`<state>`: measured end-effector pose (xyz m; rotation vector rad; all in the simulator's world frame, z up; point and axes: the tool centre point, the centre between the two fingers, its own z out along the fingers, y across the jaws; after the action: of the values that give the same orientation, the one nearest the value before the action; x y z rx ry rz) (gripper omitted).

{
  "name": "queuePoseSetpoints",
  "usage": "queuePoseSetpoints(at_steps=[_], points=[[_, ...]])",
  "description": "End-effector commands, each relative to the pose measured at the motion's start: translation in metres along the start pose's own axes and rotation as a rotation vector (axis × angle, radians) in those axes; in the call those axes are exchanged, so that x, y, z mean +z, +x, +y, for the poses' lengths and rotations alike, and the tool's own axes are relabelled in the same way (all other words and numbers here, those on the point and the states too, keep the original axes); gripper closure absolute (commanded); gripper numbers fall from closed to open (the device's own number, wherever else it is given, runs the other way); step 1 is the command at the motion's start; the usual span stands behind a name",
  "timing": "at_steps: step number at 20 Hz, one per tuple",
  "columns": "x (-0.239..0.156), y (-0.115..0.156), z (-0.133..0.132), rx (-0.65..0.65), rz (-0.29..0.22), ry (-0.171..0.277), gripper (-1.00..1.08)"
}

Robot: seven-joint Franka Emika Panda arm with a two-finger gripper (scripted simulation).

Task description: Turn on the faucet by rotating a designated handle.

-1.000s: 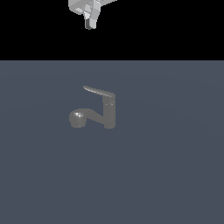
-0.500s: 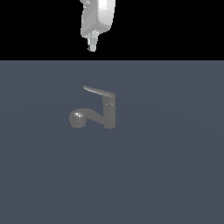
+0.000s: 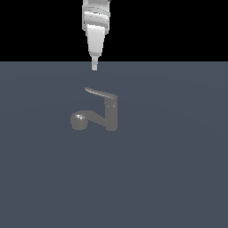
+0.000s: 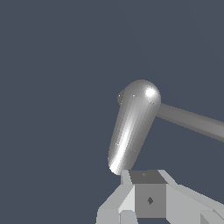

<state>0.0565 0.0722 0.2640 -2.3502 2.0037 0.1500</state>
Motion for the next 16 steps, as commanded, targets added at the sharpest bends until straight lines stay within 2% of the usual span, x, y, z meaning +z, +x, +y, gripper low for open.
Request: queuePoseSetpoints(at_steps=[1,9,16], points=[[0.015,0.001,-0.011,0.069,0.015,0.004,1.08],[0.058,0.005,-0.039,0.256,0.063,0.023,1.08],[0.081,0.007,-0.053,0.349,0.090,0.039,1.08]])
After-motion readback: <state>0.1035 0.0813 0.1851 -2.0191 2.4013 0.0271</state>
